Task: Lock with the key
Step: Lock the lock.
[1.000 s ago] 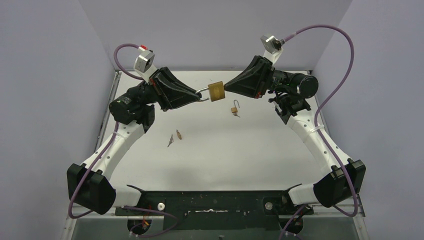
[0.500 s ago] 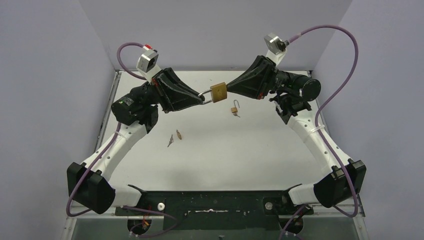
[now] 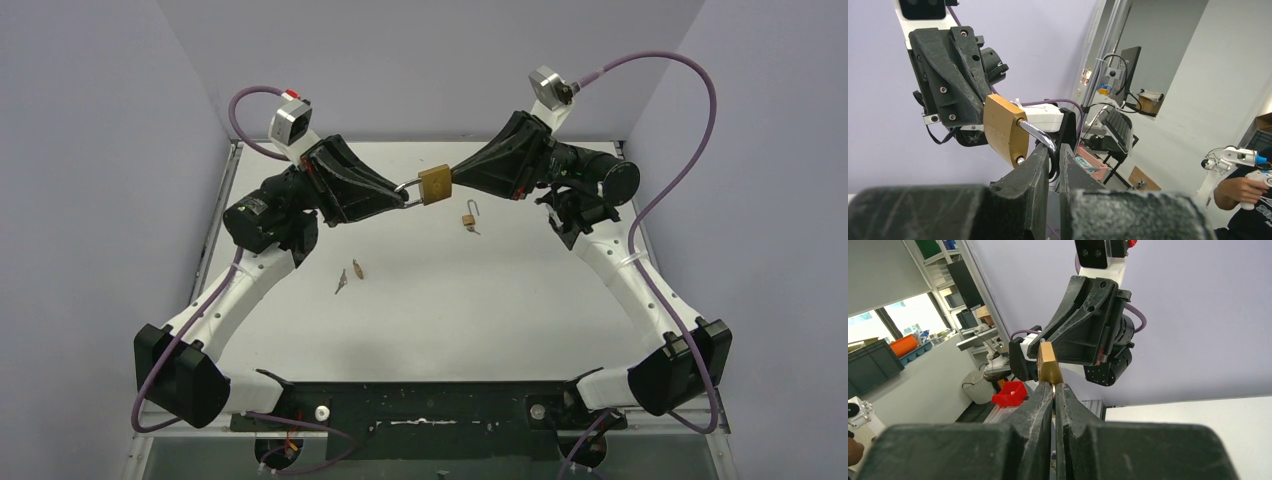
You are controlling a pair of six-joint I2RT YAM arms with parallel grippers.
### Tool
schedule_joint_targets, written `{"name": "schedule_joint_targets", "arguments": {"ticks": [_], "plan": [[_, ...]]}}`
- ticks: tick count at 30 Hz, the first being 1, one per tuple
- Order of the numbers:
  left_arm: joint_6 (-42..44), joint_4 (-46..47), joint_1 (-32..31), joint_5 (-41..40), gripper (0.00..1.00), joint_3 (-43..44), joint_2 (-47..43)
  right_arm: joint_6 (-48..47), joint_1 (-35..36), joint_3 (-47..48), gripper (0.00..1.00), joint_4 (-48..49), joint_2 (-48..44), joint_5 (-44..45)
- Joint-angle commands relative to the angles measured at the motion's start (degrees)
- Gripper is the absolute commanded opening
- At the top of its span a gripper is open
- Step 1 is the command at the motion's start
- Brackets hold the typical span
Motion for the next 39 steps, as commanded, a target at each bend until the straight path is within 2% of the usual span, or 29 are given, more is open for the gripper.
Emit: {"name": "schedule_joint_targets", "arguments": {"ticks": [1, 15, 39], "plan": [[3.8, 1.1, -1.7, -4.7, 0.00, 1.7, 0.7, -1.3, 3.3, 0.4, 0.00, -0.6, -0.9, 0.2], [9.6, -4.0, -1.7, -5.5, 0.00, -1.1, 0.7, -11.9, 10.4, 0.5, 0.00, -12.8, -2.0, 0.7], [13.7, -8.2, -1.7, -7.2, 0.00, -3.2, 4.4, -12.8, 13.7, 1.6, 0.00, -15.0, 0.0, 0.2]]}}
